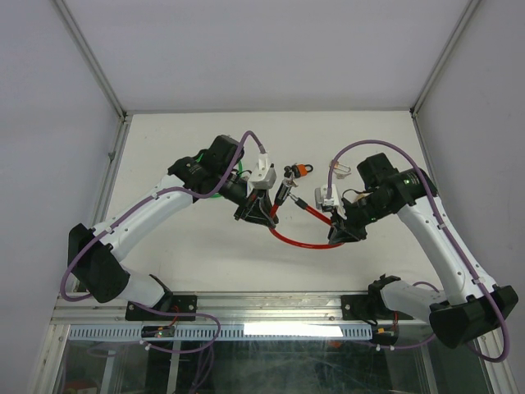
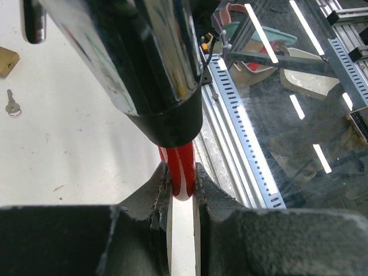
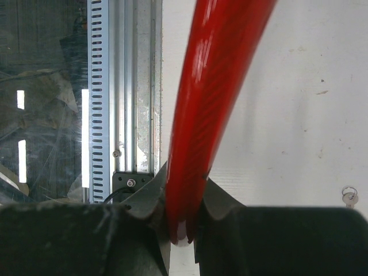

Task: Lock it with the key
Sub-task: Lock the lock.

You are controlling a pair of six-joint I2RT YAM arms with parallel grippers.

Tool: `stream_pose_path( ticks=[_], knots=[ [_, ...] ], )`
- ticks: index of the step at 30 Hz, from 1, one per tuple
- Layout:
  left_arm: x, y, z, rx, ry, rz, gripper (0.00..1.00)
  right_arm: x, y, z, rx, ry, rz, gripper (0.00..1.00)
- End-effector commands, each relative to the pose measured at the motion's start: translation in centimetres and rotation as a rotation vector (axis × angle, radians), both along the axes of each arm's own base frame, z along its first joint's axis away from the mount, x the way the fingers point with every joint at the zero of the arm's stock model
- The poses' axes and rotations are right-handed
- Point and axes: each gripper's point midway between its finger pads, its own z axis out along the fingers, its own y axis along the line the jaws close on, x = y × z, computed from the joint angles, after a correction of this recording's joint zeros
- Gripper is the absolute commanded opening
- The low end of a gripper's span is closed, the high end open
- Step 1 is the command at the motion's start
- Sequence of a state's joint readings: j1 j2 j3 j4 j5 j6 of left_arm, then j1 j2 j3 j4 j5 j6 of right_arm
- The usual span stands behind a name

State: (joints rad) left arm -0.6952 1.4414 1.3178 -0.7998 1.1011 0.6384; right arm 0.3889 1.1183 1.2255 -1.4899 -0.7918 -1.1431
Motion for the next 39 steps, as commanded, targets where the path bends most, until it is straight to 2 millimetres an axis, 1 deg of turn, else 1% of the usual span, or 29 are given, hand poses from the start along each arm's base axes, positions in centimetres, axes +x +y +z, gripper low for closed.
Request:
stream_pose_path(
  ticks=[1, 6, 11, 15, 28, 33, 39],
  knots=[
    [0.2, -0.4, 2.6, -0.061, -0.080, 0.005, 0.00, -0.8, -0.4, 0.5, -0.011, 0.011, -0.002, 0.00],
    [0.1, -0.3, 2.7, -0.065, -0.083, 0.004, 0.00, -0.6, -0.3, 0.2, -0.021, 0.028, -0.006, 0.00],
    [0.2, -0.4, 2.5, -0.046, -0.092, 0.021, 0.00, -0.4, -0.4, 0.1, -0.033, 0.038, -0.009, 0.00],
    [0.5, -0.4, 1.6, -0.008, -0.102, 0.049, 0.00, -0.2, -0.3, 0.2, -0.034, 0.038, -0.016, 0.00],
    [1.3, 0.3, -0.7, 0.127, -0.139, 0.138, 0.00, -0.4, -0.7, -0.4, -0.061, 0.055, -0.029, 0.00],
    [1.3, 0.3, -1.7, 0.190, -0.147, 0.155, 0.00, -0.3, -0.6, -0.2, -0.056, 0.054, -0.030, 0.00],
    [0.7, 0.0, -2.1, 0.223, -0.150, 0.143, 0.00, -0.1, -0.4, 0.0, -0.043, 0.053, -0.028, 0.00]
  ],
)
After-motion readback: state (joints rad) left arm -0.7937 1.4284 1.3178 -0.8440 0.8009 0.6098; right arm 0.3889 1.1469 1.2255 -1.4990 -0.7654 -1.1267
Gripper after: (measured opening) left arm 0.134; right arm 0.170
